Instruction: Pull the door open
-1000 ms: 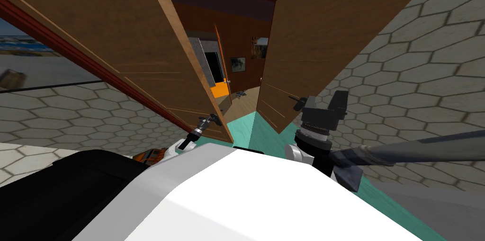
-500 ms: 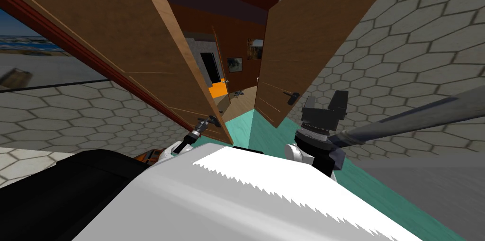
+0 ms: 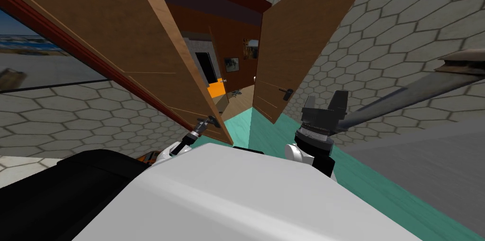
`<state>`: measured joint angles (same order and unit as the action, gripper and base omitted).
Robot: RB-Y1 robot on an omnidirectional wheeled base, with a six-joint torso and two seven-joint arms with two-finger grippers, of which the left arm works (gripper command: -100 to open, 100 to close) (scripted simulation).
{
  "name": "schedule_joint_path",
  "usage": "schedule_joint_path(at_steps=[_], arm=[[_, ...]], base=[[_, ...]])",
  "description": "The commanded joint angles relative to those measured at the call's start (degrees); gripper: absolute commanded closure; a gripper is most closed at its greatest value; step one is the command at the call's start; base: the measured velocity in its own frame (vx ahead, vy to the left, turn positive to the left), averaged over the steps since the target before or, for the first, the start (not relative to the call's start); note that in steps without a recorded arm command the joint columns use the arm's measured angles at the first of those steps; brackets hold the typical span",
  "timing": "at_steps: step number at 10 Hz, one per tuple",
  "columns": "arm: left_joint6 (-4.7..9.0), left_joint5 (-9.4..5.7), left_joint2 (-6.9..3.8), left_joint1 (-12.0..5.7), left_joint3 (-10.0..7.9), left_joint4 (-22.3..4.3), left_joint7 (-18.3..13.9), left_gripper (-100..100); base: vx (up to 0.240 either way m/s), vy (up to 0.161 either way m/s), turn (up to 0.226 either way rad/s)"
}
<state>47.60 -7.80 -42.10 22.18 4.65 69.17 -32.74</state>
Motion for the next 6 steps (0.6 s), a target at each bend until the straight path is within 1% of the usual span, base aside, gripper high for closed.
schedule_joint_path(at_steps=[1, 2, 3, 4, 6], arm=[[1.36, 0.06, -0.51, 0.52, 0.31, -0.6, -0.4, 100], [1.75, 0.07, -0.69, 0.60, 0.38, -0.8, -0.6, 100], [2.51, 0.08, -1.04, 0.76, 0.53, -1.1, -0.8, 100], [2.87, 0.09, -1.20, 0.84, 0.59, -1.3, -0.9, 100], [4.10, 0.12, -1.76, 1.10, 0.82, -1.8, -1.3, 100]], base=[[-0.192, 0.067, -0.153], [-0.148, 0.059, -0.106], [-0.177, 0.069, -0.104], [-0.181, 0.080, -0.116], [-0.184, 0.095, -0.135]])
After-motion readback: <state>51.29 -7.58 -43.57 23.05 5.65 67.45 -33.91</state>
